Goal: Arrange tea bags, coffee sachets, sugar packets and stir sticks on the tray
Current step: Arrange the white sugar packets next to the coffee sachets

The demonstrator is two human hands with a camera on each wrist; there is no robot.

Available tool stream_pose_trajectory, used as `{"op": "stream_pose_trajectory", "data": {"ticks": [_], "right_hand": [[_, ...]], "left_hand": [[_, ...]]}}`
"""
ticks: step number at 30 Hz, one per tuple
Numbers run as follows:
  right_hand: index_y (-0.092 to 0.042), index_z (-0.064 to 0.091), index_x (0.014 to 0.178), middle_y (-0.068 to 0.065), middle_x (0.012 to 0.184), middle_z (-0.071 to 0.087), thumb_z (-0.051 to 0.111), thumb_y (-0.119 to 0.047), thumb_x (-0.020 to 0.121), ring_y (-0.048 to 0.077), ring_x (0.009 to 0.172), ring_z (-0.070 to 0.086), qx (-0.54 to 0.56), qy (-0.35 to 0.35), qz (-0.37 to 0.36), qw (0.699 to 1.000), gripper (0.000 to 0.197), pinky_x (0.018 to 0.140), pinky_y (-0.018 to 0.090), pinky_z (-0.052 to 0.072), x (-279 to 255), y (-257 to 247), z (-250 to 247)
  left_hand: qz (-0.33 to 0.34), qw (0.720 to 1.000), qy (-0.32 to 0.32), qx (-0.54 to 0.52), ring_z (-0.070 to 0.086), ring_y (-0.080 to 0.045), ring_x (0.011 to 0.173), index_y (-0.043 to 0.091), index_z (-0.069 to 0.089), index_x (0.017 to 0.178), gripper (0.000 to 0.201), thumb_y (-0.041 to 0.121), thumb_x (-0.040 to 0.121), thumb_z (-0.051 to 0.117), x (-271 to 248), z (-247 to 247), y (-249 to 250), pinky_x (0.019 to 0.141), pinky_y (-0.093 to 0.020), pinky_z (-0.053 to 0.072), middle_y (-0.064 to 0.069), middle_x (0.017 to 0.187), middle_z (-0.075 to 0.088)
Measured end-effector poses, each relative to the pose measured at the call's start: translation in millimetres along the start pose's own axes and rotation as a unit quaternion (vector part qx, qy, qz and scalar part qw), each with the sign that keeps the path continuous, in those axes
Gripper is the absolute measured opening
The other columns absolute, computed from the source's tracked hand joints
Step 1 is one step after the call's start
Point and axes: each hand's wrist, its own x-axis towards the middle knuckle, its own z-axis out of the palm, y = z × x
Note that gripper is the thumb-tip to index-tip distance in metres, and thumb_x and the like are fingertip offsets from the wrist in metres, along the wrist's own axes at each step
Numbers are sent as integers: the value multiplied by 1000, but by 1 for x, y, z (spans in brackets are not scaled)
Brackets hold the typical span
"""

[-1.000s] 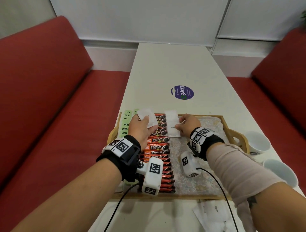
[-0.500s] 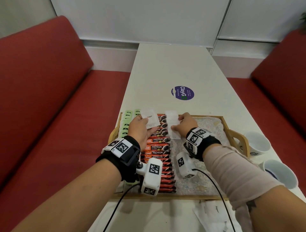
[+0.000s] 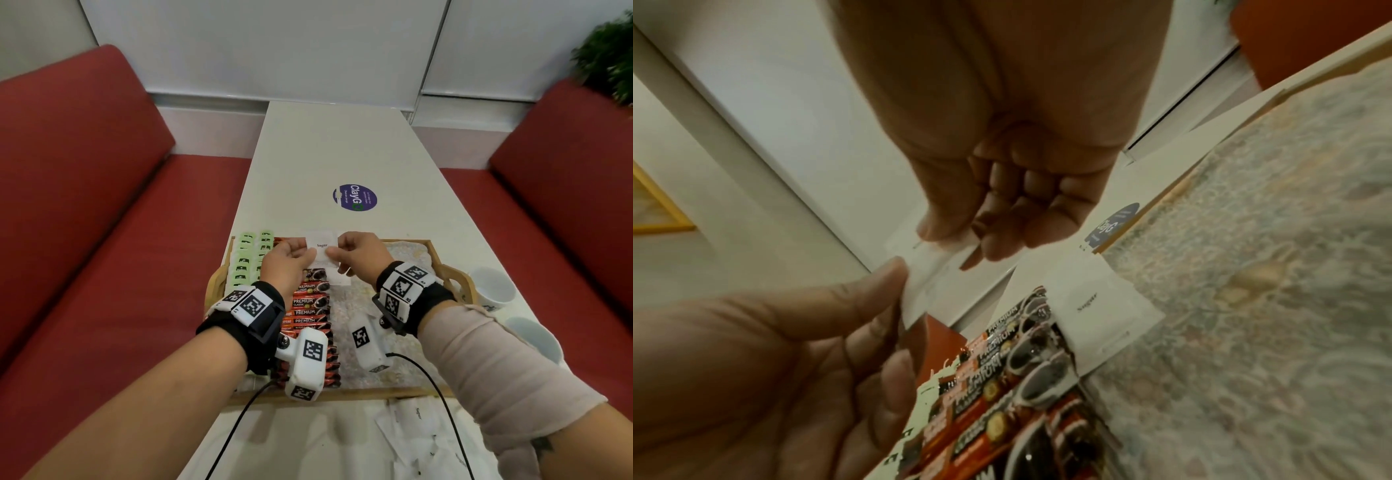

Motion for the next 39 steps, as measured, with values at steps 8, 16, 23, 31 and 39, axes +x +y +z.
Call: {"op": "stream_pose_trajectory", "data": {"ticks": [8,16,23,31,39], "right_hand": [[-13,48,63,3,59,54,60,-8,90,14,49,57,-14,50,129,990,31,55,27,50,2,31,-10],[-16,56,66,10,80,65,67,-12,85,29,78,64,-63,40,188,979,23,82,45,56,9,46,-1],[-16,54,68,10,78,64,67,-15,85,25,68,56,-61,22,196,978,22,69,37,52,13,48,5],[-15,51,64,10,81,62,66,-18,86,24,72,56,-115,4,210,971,27,79,37,53,19,45,5],[-2,65,97,16,99,69,66,-28,86,31,93,67,-187,-16,208,960,29,83,37,55,19,38,5]], "left_hand": [[-12,999,37,-15,51,-9,85,19,58,108,15,12,95,53,1,1,-3,67,-23,46,5,97,57],[-24,999,40,-17,51,-11,82,23,58,100,18,8,96,49,8,-4,-9,63,-24,44,2,96,57],[-28,999,43,-16,52,-13,86,23,58,99,22,4,94,48,12,-3,-10,63,-24,46,0,102,58],[-27,999,36,-14,52,-13,86,19,57,106,22,3,95,47,12,0,-9,64,-23,46,0,107,57],[-20,999,29,-3,52,-12,85,21,57,100,22,2,94,46,8,7,-7,66,-23,46,2,98,57]]}}
